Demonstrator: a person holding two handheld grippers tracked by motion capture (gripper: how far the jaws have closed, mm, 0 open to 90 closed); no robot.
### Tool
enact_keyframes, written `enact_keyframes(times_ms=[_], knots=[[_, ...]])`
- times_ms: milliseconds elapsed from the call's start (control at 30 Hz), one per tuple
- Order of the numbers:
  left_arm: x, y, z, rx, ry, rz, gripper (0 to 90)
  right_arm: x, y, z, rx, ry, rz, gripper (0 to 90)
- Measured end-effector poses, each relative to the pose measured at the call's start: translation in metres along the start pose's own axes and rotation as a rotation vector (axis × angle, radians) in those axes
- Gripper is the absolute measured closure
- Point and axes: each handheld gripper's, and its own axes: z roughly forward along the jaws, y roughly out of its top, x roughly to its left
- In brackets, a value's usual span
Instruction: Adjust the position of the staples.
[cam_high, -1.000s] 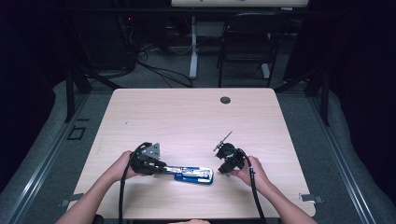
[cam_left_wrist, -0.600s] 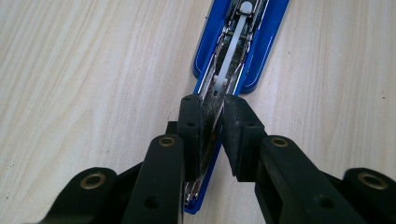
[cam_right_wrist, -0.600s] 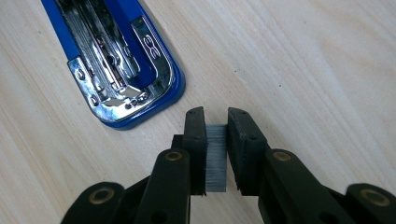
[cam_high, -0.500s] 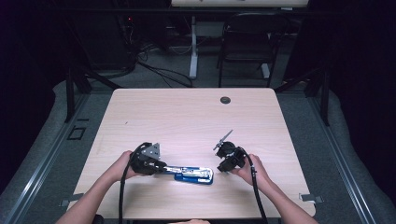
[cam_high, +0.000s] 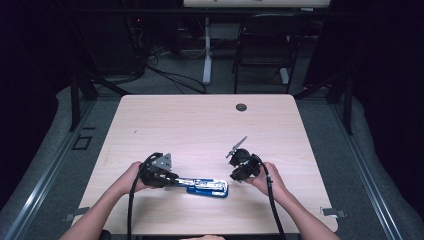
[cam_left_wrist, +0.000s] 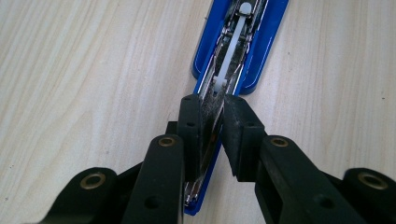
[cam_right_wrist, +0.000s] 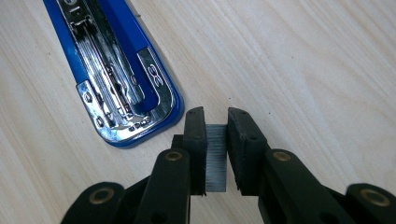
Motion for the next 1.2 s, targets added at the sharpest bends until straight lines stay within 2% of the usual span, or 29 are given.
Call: enact_keyframes(times_ms=[67,133,167,300,367,433,733,767,833,867,1067,1200], knots=[[0.000,0.000,0.001,-0.006,0.011,-0.004,77.2,0.001,0.000,0.000,-0.007,-0.008,0.000,78.6],[0.000,0.000,0.000,0.001,-0.001,-0.003,77.2,0.001,0.000,0.000,-0.007,-0.011,-0.003,78.6],[-0.001,0.000,0.001,-0.008,0.012,-0.005,77.2,0.002,0.001,-0.001,-0.015,-0.011,-0.006,78.6],[0.000,0.000,0.000,-0.002,-0.001,0.000,77.2,0.003,0.003,-0.003,-0.022,-0.010,-0.024,78.6],[0.000,0.000,0.001,-0.010,0.011,-0.003,77.2,0.003,0.003,-0.003,-0.023,-0.010,-0.027,78.6],[0.000,0.000,0.000,-0.001,-0.004,-0.003,77.2,0.002,0.006,-0.004,-0.020,-0.010,-0.044,78.6],[0.000,0.001,0.001,-0.003,0.000,0.002,77.2,0.002,0.016,-0.003,-0.054,-0.001,-0.058,78.6],[-0.001,0.001,0.002,-0.005,0.017,0.001,77.2,0.003,0.017,-0.002,-0.060,-0.003,-0.059,78.6],[0.000,0.001,0.002,-0.003,0.006,0.001,77.2,0.003,0.019,-0.002,-0.071,0.009,-0.067,78.6],[0.000,0.001,0.003,-0.003,0.008,0.000,77.2,0.003,0.020,-0.002,-0.060,0.008,-0.081,78.6],[-0.001,0.002,0.002,-0.002,0.010,0.004,77.2,0.004,0.023,0.001,-0.074,0.019,-0.089,78.5],[0.000,0.002,0.001,0.006,-0.003,0.010,77.2,0.007,0.031,0.000,-0.107,0.020,-0.106,78.6]])
